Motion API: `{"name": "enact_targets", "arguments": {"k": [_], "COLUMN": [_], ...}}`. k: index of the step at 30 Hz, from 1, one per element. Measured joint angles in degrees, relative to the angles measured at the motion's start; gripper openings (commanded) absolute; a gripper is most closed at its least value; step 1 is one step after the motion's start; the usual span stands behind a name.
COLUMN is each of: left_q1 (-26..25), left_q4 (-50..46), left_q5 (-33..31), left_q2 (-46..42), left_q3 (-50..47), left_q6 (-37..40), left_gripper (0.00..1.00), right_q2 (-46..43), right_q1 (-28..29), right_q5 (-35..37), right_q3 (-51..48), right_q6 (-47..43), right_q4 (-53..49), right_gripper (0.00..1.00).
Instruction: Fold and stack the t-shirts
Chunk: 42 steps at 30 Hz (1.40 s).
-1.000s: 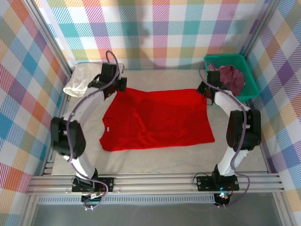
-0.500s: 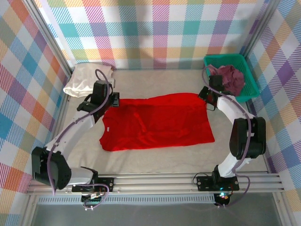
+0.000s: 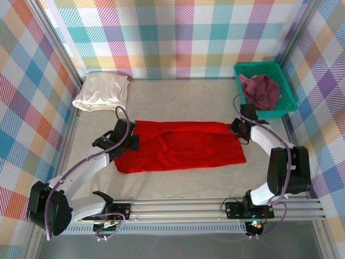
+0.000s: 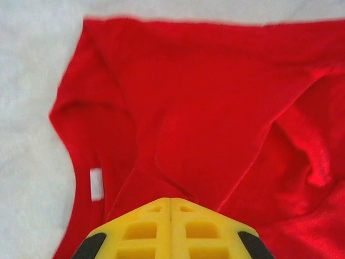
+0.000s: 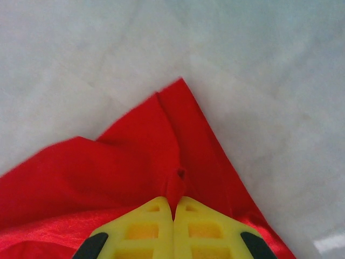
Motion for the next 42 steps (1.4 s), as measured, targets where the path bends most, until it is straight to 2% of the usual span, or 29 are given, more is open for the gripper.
{"name": "enact_targets", "arguments": {"k": [10,18,19,22,23,25,29,32,37,42], "left_q1": [-1.75,-1.92,-1.95,-1.97,-1.97,-2.01,-2.16,-2.23,-2.27,-2.25], "left_q4": [-1.92,-4.11,-4.2,-4.5,-4.59,-4.98,-4.48,-2.62,3.3,5.11], "left_q5": [0.09,0.7,0.83,1.62,1.81,2.34,3.89,5.95,9.38,7.98], "left_q2": [-9.31,-12.17,-12.59,-13.68,-14.25,-16.2,-19.65,-15.43,5.92,17.29], "left_q3": [-5.33,-8.7,-9.14,-10.1,-10.36,-10.84,-11.06,-9.53,-1.03,3.65], "left_q6": [-4.9,-8.04,-8.57,-9.66,-10.05,-10.54,-10.43,-9.42,-7.19,-5.97], "left_gripper": [0.0,0.0,0.07,0.45,0.52,0.54,0.47,0.46,0.5,0.51], "right_q2": [-1.05,1.27,1.62,1.75,1.68,1.27,-1.01,-3.76,-3.69,-3.61], "right_q1": [0.0,0.0,-0.02,-0.24,-0.33,-0.61,-0.66,-0.33,3.82,6.19], "right_q5": [1.86,4.85,5.05,5.44,5.6,5.57,5.09,2.47,-1.2,-4.28], "right_q3": [-1.79,3.08,3.32,2.84,2.38,0.79,-0.39,-0.33,1.42,1.44], "right_q6": [-2.03,-4.11,-4.11,-3.67,-3.63,-3.04,-3.02,-3.26,-4.61,-5.51], "right_q4": [-0.63,1.22,1.46,1.57,1.62,1.36,-0.46,0.11,1.36,2.03], "right_gripper": [0.03,0.04,0.08,0.3,0.32,0.34,0.35,0.35,0.36,0.37]}}
